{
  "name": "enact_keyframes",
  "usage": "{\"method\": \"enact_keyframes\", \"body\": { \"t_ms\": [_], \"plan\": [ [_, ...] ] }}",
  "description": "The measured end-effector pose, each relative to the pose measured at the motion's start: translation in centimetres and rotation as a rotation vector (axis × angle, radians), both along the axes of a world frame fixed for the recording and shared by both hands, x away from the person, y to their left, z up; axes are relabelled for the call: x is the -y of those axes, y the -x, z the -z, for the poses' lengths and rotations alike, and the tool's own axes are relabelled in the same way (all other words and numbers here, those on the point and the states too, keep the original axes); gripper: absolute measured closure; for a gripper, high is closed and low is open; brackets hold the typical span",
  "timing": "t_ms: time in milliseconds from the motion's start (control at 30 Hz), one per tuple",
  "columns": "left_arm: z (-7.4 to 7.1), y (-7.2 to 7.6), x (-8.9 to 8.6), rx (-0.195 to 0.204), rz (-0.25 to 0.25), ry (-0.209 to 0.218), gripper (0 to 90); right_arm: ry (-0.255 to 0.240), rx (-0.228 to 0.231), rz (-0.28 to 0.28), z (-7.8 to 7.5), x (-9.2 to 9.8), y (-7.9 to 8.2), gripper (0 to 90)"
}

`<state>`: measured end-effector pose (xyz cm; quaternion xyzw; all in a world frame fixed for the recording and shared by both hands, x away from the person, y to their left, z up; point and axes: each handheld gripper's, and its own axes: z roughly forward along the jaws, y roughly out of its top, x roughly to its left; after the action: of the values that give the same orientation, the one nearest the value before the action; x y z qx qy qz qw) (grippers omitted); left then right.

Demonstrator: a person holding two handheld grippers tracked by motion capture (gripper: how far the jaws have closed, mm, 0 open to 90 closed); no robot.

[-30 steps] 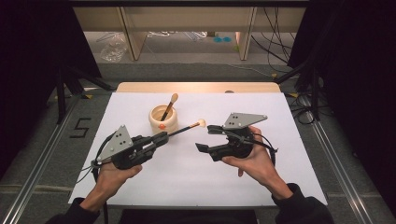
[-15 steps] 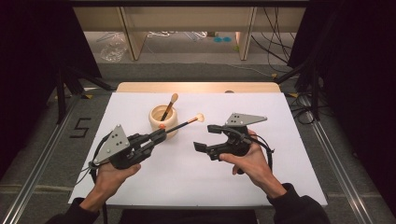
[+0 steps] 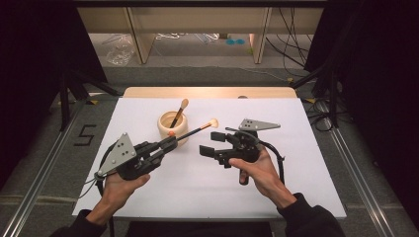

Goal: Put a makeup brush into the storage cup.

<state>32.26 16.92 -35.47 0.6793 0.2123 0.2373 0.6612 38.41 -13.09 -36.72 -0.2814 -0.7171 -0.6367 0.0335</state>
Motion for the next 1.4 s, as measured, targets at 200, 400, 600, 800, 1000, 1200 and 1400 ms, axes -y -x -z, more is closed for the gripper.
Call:
{"method": "enact_keyframes", "body": {
  "t_ms": [200,400,600,800,1000,1200,1400],
  "plan": [
    [0.1,0.0,0.2,0.002,0.013,0.008,84.6,-0.035,-0.006,-0.011,0.3,-0.4,-0.2,25.3],
    [0.2,0.0,0.2,-0.007,0.025,0.022,84.6,-0.067,-0.002,-0.029,0.2,-0.7,-0.1,25.6],
    [0.2,0.0,0.4,-0.006,0.036,0.024,84.6,-0.107,0.004,-0.05,0.0,-1.1,0.0,27.1],
    [0.3,0.1,0.5,-0.018,0.045,0.033,84.6,-0.135,0.021,-0.047,-0.2,-1.0,0.0,29.8],
    [0.5,0.1,0.6,-0.026,0.053,0.033,84.6,-0.161,0.023,-0.051,-0.4,-1.1,0.0,34.7],
    [0.7,0.0,0.8,-0.032,0.065,0.021,84.7,-0.187,0.025,-0.045,-0.7,-1.0,0.0,40.1],
    [0.8,-0.1,0.9,-0.041,0.072,0.016,84.6,-0.206,0.035,-0.049,-0.8,-0.9,0.0,48.1]
  ]
}}
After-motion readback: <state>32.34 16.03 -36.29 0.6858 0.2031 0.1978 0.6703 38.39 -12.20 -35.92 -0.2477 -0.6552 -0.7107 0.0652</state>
